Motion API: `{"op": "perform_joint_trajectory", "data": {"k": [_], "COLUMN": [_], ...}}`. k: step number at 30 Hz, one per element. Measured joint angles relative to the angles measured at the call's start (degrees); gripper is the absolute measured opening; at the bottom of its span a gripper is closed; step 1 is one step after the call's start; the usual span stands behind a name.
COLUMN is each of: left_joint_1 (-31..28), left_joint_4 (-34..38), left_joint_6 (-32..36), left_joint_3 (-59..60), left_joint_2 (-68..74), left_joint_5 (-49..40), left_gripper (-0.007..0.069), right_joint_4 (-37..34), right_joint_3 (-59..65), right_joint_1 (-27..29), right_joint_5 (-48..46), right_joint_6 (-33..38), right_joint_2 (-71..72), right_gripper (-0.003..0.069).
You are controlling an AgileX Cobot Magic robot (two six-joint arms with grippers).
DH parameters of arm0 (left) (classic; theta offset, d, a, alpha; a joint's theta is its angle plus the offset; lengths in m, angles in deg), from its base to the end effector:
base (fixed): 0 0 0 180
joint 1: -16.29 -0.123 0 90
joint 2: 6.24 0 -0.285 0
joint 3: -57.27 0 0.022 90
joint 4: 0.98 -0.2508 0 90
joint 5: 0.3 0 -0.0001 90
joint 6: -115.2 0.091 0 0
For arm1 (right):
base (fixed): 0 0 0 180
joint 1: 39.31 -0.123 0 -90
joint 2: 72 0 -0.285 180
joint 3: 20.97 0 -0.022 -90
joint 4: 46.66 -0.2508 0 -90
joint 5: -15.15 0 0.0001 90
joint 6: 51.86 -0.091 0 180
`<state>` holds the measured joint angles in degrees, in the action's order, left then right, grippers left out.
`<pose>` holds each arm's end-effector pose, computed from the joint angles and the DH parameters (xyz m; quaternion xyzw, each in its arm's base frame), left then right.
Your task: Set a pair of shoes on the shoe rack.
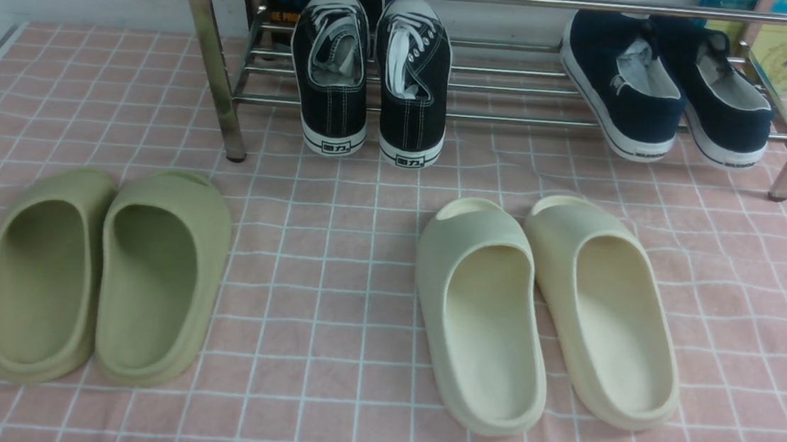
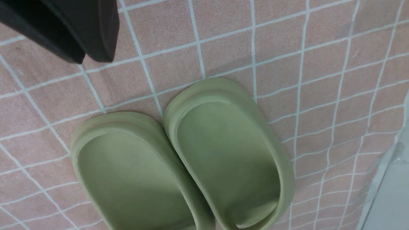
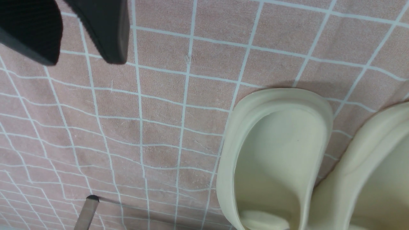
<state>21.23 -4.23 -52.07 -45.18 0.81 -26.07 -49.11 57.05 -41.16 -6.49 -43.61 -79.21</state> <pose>0.0500 -0.0021 0.1718 0.1398 0.8088 0.0634 0.5677 0.0523 0.0031 0.1751 -0.0595 0.8009 -0.0151 0.5957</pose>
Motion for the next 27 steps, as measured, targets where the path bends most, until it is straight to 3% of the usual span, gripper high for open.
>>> {"op": "perform_joint_trajectory", "data": {"k": [8,27], "left_joint_1": [0.00,0.00], "left_joint_4": [2.46,3.68], "left_joint_6": [0.00,0.00], "left_joint_3": [1.18,1.18], "left_joint_2": [0.00,0.00], "left_joint_5": [7.12,7.39], "left_gripper": [0.0093,0.0110], "right_joint_4": [0.00,0.00], "right_joint_3": [0.00,0.00], "right_joint_1": [0.00,0.00], "right_joint_5": [0.00,0.00], "right_joint_6": [0.00,0.00], "right_joint_2": [0.00,0.00], "right_gripper": [0.0238,0.0238]}}
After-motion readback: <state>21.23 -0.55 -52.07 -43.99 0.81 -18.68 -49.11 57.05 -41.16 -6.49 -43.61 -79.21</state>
